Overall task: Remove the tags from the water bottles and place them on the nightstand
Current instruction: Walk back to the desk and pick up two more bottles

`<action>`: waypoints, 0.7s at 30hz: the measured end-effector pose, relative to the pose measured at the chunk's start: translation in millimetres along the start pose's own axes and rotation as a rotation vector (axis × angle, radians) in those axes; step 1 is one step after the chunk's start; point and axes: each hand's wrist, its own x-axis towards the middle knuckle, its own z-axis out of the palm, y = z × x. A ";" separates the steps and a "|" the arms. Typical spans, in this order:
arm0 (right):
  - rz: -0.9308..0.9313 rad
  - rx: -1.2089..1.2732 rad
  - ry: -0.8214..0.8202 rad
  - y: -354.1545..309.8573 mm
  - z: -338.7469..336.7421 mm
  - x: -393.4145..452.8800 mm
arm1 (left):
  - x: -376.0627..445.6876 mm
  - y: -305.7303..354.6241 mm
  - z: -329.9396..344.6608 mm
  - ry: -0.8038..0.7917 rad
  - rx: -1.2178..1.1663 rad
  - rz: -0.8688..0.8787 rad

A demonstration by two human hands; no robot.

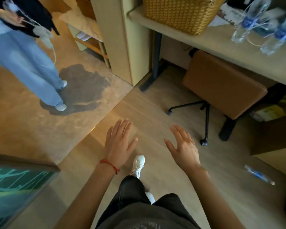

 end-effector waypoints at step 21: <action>0.623 0.013 0.410 93.1 -80.9 148.3 | 313.6 93.6 52.3 -0.174 -0.055 0.620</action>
